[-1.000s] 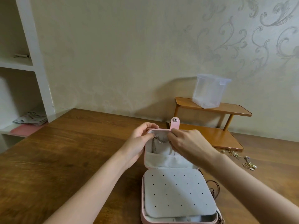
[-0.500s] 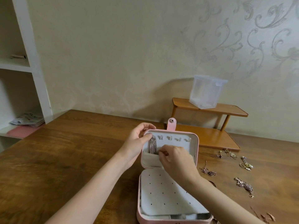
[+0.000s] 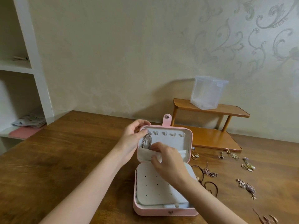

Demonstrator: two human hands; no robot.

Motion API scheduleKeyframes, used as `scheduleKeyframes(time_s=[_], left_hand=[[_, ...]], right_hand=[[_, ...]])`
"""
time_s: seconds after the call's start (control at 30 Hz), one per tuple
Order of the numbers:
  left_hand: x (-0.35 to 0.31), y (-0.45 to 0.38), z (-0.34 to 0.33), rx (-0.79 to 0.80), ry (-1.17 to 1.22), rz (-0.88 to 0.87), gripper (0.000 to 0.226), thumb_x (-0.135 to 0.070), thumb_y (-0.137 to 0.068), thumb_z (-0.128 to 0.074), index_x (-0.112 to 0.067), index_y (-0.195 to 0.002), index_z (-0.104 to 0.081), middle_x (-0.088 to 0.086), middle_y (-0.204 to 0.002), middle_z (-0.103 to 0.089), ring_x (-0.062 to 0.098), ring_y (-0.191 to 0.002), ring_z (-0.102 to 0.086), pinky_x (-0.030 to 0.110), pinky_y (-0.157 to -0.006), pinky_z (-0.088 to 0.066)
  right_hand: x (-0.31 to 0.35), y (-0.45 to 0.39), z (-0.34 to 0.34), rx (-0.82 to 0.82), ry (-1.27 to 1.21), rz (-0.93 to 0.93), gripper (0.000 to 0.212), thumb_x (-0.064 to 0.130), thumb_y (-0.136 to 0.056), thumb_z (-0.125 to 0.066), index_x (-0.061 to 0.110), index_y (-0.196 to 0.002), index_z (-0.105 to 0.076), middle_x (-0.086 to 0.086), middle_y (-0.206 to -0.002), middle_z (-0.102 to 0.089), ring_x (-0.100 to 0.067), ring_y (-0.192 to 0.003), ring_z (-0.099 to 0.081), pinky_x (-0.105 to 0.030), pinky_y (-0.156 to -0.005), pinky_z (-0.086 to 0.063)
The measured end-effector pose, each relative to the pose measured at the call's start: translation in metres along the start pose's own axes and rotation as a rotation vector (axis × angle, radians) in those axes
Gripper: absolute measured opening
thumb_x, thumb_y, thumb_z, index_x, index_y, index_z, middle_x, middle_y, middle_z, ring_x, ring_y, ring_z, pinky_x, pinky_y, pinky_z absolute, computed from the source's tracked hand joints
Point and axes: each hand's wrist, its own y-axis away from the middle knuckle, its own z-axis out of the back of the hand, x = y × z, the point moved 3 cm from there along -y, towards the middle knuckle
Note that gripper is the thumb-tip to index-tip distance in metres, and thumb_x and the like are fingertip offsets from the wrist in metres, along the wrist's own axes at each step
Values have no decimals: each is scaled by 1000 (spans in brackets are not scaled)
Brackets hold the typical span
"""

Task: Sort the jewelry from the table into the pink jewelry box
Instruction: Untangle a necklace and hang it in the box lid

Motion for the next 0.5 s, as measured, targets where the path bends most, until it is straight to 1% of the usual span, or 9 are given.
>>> scheduleKeyframes(time_s=[0.1, 0.17, 0.23, 0.27, 0.33, 0.37, 0.4, 0.47, 0.5], left_hand=[[2, 1, 3, -14, 21, 8, 20, 3, -93, -45, -13, -92, -57, 11, -95, -62, 19, -86, -62, 28, -63, -53], [2, -1, 2, -12, 17, 14, 20, 4, -93, -45, -13, -92, -58, 11, -95, -62, 19, -86, -62, 29, -65, -53], [1, -3, 3, -7, 4, 32, 20, 4, -93, -46, -12, -92, -58, 12, -96, -62, 20, -86, -63, 31, -68, -53], [1, -4, 3, -4, -3, 44, 20, 3, -93, -47, -12, -93, -58, 11, -97, -62, 20, -86, -63, 31, -68, -53], [0, -4, 3, 4, -23, 66, 18, 1, -92, -48, -13, -95, -59, 11, -98, -63, 20, -88, -64, 30, -66, -55], [0, -4, 4, 5, -34, 74, 18, 0, -92, -49, -14, -96, -60, 10, -98, -64, 20, -89, -64, 28, -65, -55], [-1, -4, 4, 5, -37, 79, 18, 0, -92, -49, -14, -97, -60, 10, -98, -64, 19, -89, -64, 27, -64, -55], [-2, -5, 3, 5, -20, 95, 17, -1, -93, -49, -12, -98, -60, 11, -97, -64, 19, -88, -64, 29, -66, -55], [-2, -5, 3, 8, -8, 105, 16, -2, -93, -48, -11, -98, -60, 11, -97, -65, 19, -88, -64, 29, -67, -54]], right_hand=[[0, -4, 0, 32, -15, -10, 26, 9, -90, -50, 12, -114, -62, -3, -116, -64, -15, -106, -58, -21, -88, -47], [0, -6, 1, 67, 90, 51, 25, 12, -93, -47, 12, -114, -61, -3, -115, -63, -17, -103, -58, -22, -87, -45], [0, -6, -2, 107, 230, 108, 27, 14, -97, -41, 13, -116, -60, -4, -115, -60, -20, -101, -54, -28, -87, -44], [0, -5, -3, 94, 263, 130, 27, 13, -97, -42, 13, -116, -61, -5, -114, -58, -22, -101, -51, -32, -87, -44], [1, -5, -2, -11, 234, 180, 23, 7, -92, -51, 9, -109, -66, -8, -110, -57, -26, -99, -50, -38, -82, -48], [1, -5, 0, -48, 201, 189, 21, 4, -89, -55, 7, -106, -67, -10, -109, -57, -27, -98, -52, -39, -81, -50], [2, -6, 0, -48, 191, 204, 22, 3, -89, -55, 7, -108, -66, -10, -110, -57, -27, -100, -52, -40, -82, -50], [6, -6, -4, 55, 221, 246, 29, 5, -93, -50, 10, -119, -60, -7, -119, -56, -24, -107, -52, -35, -91, -45], [7, -6, -4, 105, 230, 245, 31, 6, -94, -47, 11, -123, -58, -5, -122, -56, -23, -109, -52, -32, -92, -43]])
